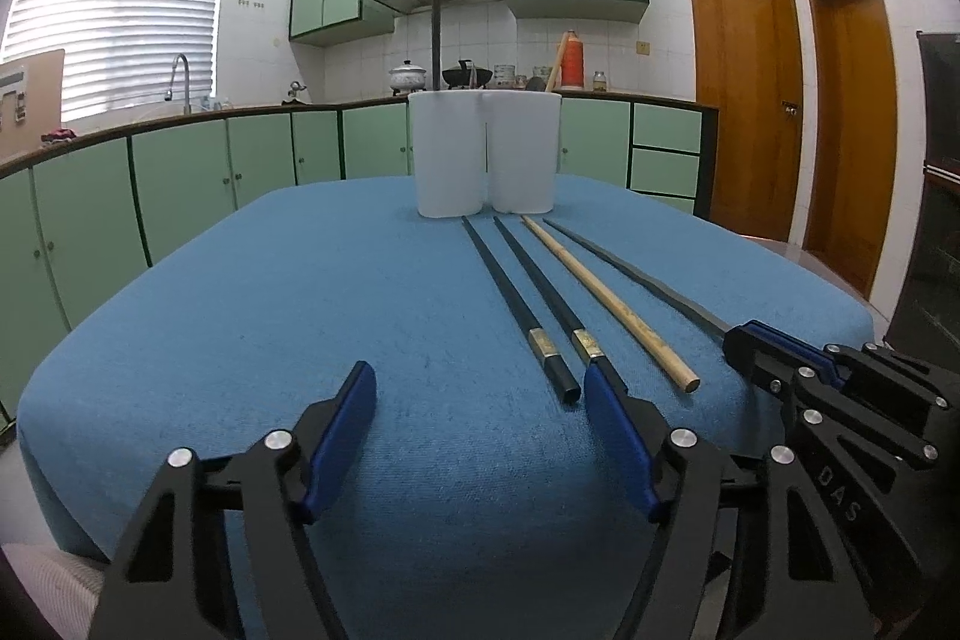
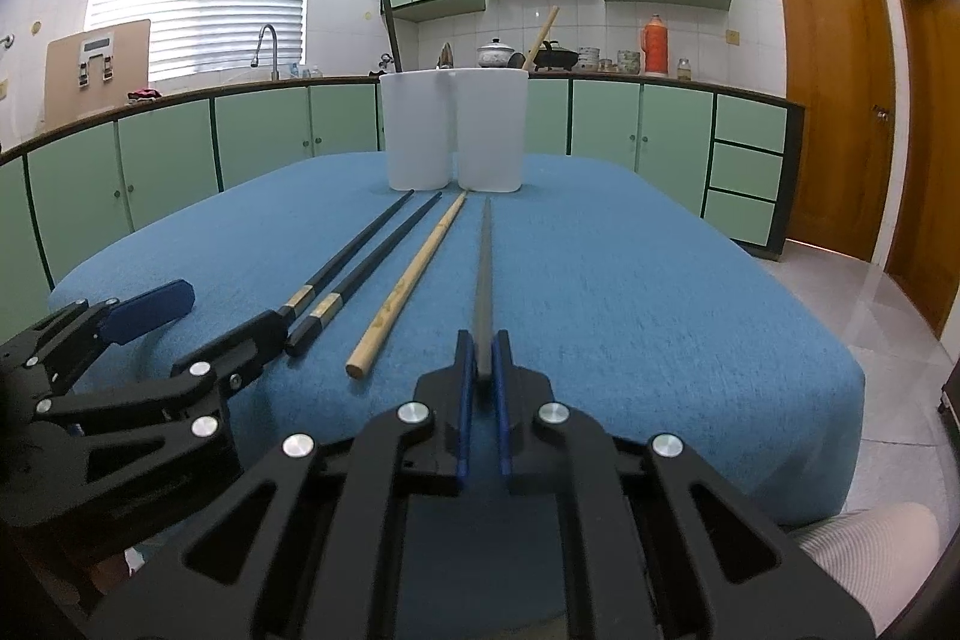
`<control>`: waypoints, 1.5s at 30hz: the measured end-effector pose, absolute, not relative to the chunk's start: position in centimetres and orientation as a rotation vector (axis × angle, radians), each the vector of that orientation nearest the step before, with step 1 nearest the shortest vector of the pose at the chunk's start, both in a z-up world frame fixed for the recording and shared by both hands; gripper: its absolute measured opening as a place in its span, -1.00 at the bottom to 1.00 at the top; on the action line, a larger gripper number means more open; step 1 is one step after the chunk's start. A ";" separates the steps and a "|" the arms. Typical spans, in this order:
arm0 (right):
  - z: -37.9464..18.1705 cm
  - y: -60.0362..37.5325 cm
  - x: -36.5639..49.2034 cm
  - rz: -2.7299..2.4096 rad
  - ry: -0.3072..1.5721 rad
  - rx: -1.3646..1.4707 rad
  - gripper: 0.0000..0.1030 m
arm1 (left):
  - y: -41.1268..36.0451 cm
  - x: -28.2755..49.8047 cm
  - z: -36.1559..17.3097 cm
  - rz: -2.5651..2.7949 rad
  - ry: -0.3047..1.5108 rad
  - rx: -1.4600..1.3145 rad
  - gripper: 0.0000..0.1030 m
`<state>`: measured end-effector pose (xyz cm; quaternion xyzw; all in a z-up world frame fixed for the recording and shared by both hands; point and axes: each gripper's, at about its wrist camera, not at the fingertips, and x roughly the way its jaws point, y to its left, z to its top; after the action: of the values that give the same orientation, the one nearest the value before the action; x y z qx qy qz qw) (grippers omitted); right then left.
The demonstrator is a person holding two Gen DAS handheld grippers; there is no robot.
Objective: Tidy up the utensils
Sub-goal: 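Grasp a grey metal chopstick with the right tool while the left grasps a black chopstick, then lift both chopsticks over the white holder with the left and right tools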
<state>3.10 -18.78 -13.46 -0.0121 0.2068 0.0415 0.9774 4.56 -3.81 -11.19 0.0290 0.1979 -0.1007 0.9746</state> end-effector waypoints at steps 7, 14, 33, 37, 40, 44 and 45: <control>-13.4 -18.8 3.1 0.087 0.415 -0.024 -0.89 | -4.3 4.8 -11.2 -0.219 0.403 0.048 -0.06; -13.3 -19.2 3.1 0.095 0.414 -0.007 -0.89 | -4.9 5.1 -11.1 -0.263 0.416 0.035 -0.59; -9.5 -20.5 2.3 0.101 0.337 0.007 -0.89 | -4.3 4.4 -7.3 -0.273 0.330 0.027 -0.85; -7.6 -20.8 2.3 0.113 0.302 0.012 -0.89 | -3.9 4.3 -5.4 -0.272 0.290 0.026 -0.85; -5.8 -20.9 2.6 0.118 0.270 -0.002 -0.89 | -3.7 4.2 -4.0 -0.274 0.262 0.025 -0.85; -3.2 -20.9 3.2 0.134 0.230 -0.024 -0.89 | -3.3 4.4 -1.9 -0.285 0.221 0.016 -0.85; -2.6 -21.0 3.4 0.140 0.225 -0.027 -0.89 | -3.2 4.4 -1.4 -0.287 0.214 0.016 -0.85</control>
<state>3.43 -21.00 -2.58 -0.0137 0.1119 0.0696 0.9912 4.45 -3.23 -1.42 0.0077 0.1065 -0.1430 0.9840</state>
